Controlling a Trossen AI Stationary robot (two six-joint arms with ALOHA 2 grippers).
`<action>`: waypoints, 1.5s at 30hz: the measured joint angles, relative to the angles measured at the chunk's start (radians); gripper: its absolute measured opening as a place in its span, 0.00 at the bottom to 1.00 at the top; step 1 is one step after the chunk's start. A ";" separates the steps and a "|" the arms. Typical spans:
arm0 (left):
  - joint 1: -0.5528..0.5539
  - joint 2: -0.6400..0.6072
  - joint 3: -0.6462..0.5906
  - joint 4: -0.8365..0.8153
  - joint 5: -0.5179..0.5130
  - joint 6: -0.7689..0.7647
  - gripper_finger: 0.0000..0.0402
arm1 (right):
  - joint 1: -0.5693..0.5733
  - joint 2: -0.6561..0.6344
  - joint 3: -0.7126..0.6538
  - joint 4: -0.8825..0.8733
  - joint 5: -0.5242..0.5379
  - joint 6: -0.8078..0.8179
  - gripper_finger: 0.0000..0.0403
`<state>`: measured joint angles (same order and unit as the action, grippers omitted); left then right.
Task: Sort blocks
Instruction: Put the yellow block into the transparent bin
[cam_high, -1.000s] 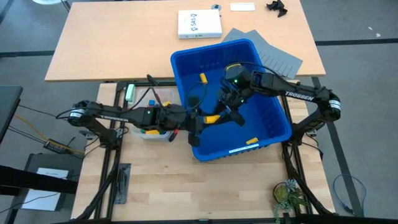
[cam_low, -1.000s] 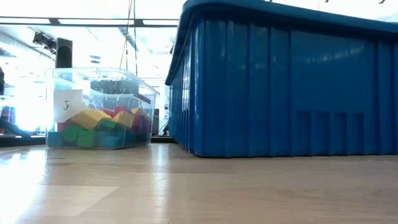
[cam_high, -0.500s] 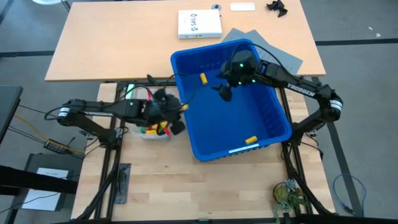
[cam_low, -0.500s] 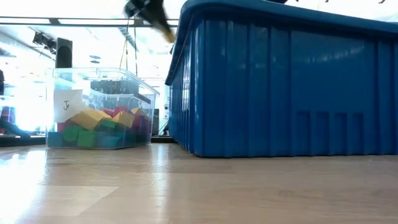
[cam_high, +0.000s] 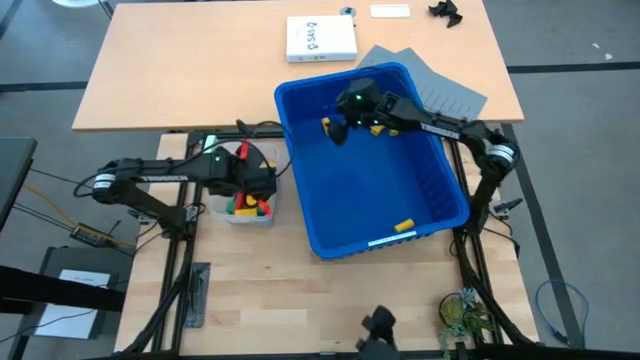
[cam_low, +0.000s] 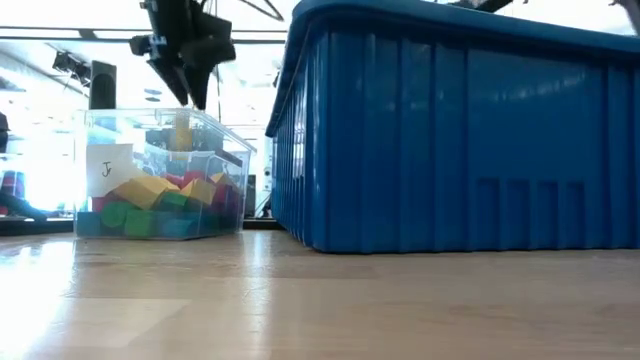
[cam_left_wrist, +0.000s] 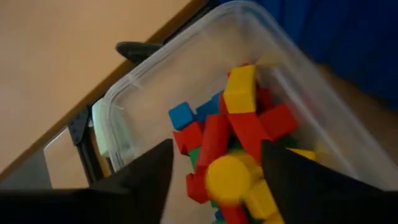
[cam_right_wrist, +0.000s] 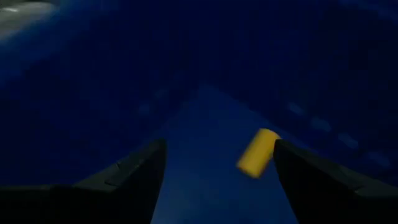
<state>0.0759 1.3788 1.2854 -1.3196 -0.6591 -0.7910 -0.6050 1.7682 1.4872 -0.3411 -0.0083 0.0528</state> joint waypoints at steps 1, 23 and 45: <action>0.005 0.000 -0.012 0.007 -0.002 0.000 0.64 | -0.010 0.024 0.000 0.016 0.011 0.013 0.73; 0.021 0.001 -0.047 0.088 -0.010 0.057 0.82 | -0.062 0.381 0.000 0.240 0.068 0.103 0.66; 0.012 0.002 -0.047 0.222 0.009 0.078 0.82 | -0.065 0.268 0.000 0.105 0.012 -0.071 0.03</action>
<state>0.0880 1.3804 1.2388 -1.0978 -0.6498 -0.7131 -0.6696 2.0358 1.4872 -0.2360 0.0040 -0.0183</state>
